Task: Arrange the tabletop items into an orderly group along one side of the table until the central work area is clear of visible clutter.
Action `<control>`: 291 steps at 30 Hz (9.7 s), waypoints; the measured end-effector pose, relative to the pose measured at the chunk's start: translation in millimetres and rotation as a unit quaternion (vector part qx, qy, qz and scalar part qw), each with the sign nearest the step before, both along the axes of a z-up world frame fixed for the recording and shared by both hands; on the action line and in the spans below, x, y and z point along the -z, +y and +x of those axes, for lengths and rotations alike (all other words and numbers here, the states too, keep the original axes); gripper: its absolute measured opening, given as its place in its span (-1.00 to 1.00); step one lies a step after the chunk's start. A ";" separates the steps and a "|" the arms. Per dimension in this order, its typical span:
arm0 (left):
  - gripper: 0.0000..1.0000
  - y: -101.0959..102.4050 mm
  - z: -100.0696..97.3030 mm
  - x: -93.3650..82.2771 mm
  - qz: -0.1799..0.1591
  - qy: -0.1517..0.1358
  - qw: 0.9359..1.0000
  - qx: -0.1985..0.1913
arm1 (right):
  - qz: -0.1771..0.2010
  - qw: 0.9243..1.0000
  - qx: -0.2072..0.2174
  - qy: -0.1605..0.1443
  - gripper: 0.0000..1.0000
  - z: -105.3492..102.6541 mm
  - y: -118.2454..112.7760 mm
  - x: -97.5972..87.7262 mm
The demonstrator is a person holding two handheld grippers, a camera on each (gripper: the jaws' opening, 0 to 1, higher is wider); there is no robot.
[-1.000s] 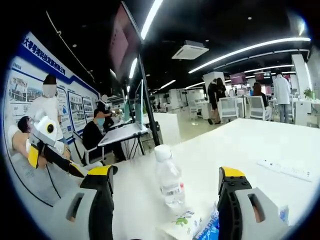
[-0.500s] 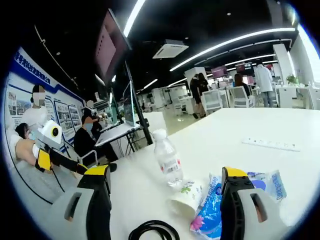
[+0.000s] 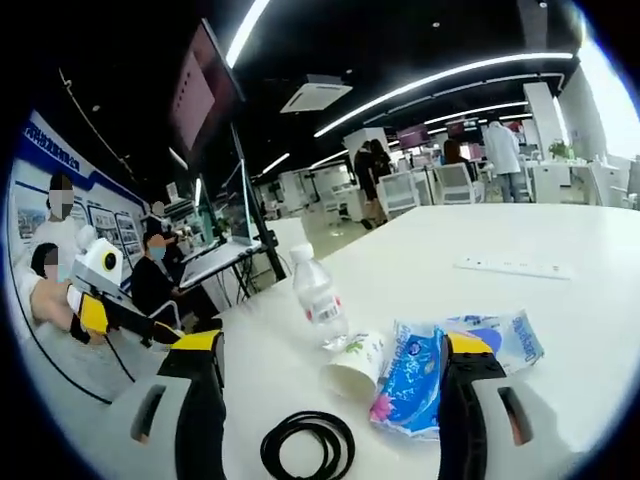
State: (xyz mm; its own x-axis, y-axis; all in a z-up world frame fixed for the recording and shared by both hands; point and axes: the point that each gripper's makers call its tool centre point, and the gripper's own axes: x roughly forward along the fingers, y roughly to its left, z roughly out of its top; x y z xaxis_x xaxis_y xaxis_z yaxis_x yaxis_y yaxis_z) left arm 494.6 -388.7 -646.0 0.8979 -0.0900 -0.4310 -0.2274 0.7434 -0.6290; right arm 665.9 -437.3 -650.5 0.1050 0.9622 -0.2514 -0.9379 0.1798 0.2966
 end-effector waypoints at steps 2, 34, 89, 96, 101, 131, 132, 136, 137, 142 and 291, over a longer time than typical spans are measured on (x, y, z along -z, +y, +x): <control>0.57 0.1 -0.3 -0.2 -0.008 -0.002 1.000 -0.004 | -0.001 1.000 0.004 0.001 0.72 1.0 -0.8 0.1; 0.50 -3.9 57.7 -35.5 0.124 -0.020 0.979 0.163 | -0.022 0.974 0.177 0.137 0.54 5.4 -49.6 31.5; 0.49 -0.5 238.1 13.4 0.285 0.060 0.902 0.320 | -0.041 0.923 0.278 0.263 0.33 15.3 -67.2 87.4; 0.47 4.0 259.9 42.9 0.261 0.091 0.908 0.316 | -0.037 0.918 0.291 0.267 0.29 16.7 -53.2 95.0; 0.45 0.5 266.5 63.7 0.261 0.105 0.900 0.333 | -0.039 0.917 0.288 0.273 0.29 13.3 -45.0 103.6; -0.31 -6.5 258.2 126.0 0.173 0.179 0.908 0.338 | -0.122 0.879 0.361 0.287 -0.87 24.7 -33.9 144.3; -0.42 -6.3 259.4 123.5 0.150 0.179 0.920 0.314 | -0.126 0.879 0.363 0.283 -0.92 23.6 -38.7 146.2; -0.95 -5.5 255.2 124.7 0.152 0.190 0.916 0.319 | -0.142 0.867 0.389 0.277 -1.00 26.3 -68.4 150.7; -0.98 -7.0 254.9 124.3 0.149 0.190 0.916 0.320 | -0.120 0.864 0.395 0.288 -1.00 29.2 -68.6 146.7; -1.00 -25.6 251.0 112.8 0.134 0.176 0.918 0.331 | -0.126 0.864 0.404 0.274 -1.00 43.0 -95.0 134.6; -1.00 -218.8 335.2 140.3 0.082 0.195 0.960 0.185 | -0.155 0.905 0.258 0.302 -1.00 225.1 -280.6 153.0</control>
